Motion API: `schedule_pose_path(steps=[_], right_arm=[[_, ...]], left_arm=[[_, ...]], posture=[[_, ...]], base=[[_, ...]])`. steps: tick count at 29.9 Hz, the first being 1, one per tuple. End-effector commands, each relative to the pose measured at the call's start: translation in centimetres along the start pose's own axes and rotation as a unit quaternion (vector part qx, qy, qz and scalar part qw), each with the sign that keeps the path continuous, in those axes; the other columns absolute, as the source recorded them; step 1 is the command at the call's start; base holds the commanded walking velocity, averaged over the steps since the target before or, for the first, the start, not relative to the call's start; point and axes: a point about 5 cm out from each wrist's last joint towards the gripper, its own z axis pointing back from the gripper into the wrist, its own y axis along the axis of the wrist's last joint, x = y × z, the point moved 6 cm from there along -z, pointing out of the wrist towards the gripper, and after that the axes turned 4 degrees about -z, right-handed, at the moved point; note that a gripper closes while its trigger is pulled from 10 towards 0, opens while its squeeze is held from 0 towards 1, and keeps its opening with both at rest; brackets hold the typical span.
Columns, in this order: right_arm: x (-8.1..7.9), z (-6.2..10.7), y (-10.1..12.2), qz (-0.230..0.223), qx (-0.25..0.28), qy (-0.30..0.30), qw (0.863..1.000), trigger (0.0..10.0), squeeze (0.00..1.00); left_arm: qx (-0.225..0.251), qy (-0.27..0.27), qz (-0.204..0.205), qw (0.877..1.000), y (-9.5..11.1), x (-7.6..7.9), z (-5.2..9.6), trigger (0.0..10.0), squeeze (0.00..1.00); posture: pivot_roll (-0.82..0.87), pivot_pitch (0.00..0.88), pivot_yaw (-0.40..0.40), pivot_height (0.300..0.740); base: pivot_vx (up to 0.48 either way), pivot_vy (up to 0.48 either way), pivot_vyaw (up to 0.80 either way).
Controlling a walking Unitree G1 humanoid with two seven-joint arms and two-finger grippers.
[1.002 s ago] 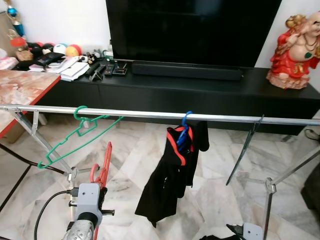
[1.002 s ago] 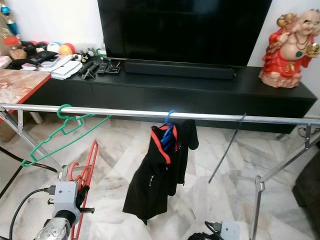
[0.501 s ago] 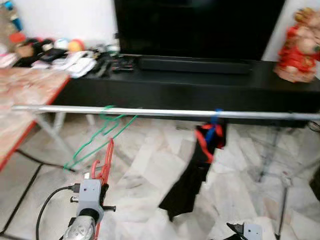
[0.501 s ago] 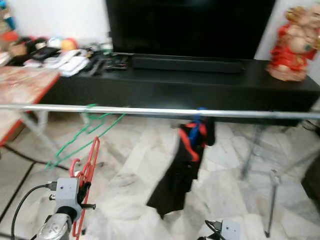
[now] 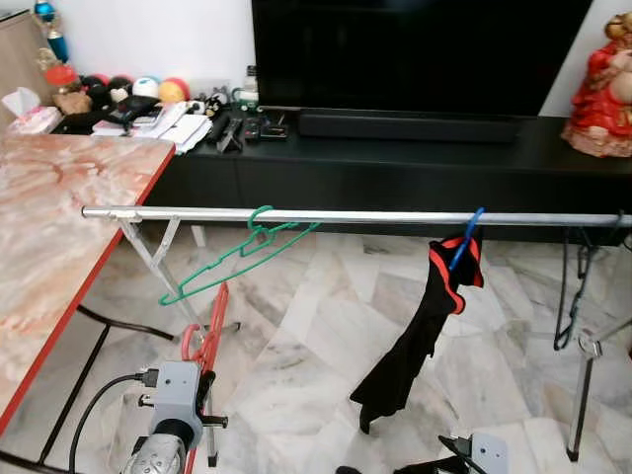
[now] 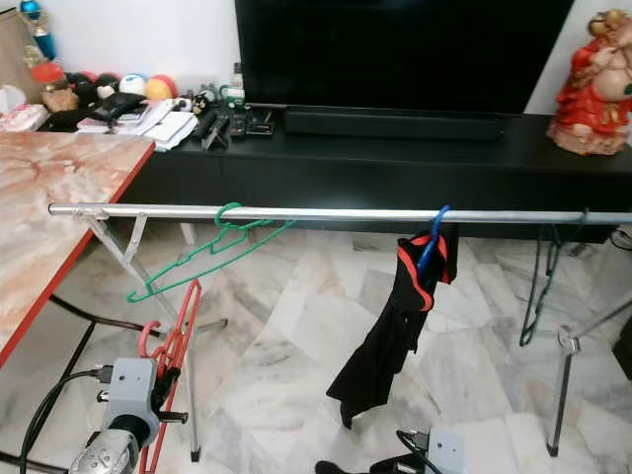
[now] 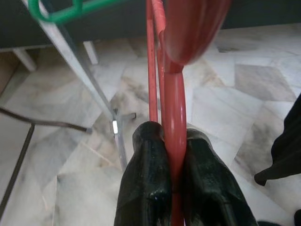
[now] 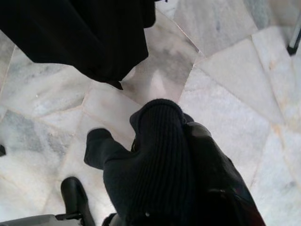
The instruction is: Hang hanger
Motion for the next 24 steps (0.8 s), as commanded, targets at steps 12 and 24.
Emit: schedule_pose_path(steps=[12,24], right_arm=[[0.4,0.0,0.1,0.0,0.002,-0.003,1.0,10.0,0.0],[0.3,0.0,-0.1,-0.002,-0.004,0.002,1.0,10.0,0.0]], left_arm=[[0.003,-0.007,0.0,1.0,0.2,0.3,0.1,10.0,0.0],[-0.007,-0.065,-0.025,0.998,-0.5,2.1,0.4,10.0,0.0]], posture=[[0.1,0.06,-0.005,0.74],[0.1,0.064,-0.004,0.74]], base=[[0.0,0.0,-0.63],[0.0,0.0,-0.36]])
